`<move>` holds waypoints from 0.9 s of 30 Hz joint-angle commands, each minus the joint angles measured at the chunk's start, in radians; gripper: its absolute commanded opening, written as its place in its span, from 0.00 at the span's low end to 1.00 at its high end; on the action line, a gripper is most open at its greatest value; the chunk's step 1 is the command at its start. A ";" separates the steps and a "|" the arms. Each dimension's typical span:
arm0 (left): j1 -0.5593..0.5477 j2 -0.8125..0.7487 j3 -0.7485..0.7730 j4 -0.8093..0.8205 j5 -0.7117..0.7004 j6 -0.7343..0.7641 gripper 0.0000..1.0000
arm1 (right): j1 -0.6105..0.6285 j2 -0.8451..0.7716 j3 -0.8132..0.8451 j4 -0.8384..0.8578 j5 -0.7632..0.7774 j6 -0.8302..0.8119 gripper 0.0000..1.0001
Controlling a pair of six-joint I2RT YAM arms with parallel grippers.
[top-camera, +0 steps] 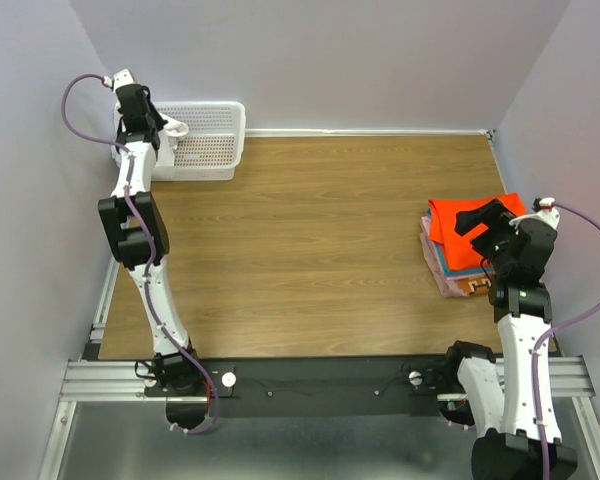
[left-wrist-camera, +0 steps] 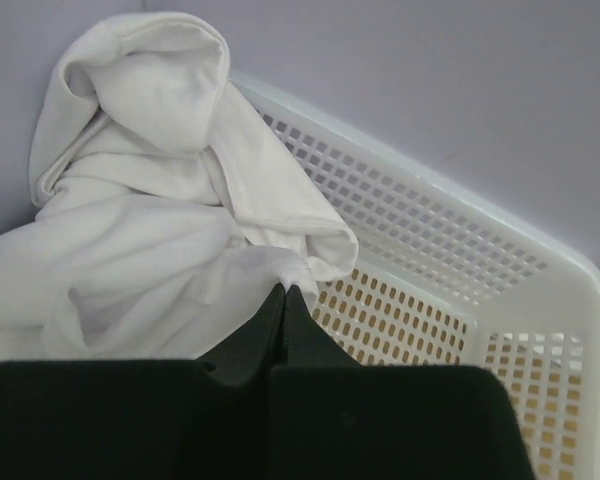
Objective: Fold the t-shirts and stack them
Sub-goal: Grab the tshirt from the pile, then move the tshirt to the center of the board
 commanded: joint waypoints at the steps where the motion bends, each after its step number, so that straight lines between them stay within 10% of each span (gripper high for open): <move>1: -0.046 -0.188 -0.088 0.052 -0.005 0.064 0.00 | -0.008 0.000 -0.008 0.007 -0.006 -0.013 1.00; 18: -0.340 -0.910 -0.274 0.261 -0.013 0.229 0.00 | -0.008 -0.062 -0.013 0.008 -0.059 -0.021 1.00; 27: -0.413 -1.072 -0.194 0.319 0.251 0.159 0.00 | -0.008 -0.063 -0.017 0.008 -0.079 -0.021 1.00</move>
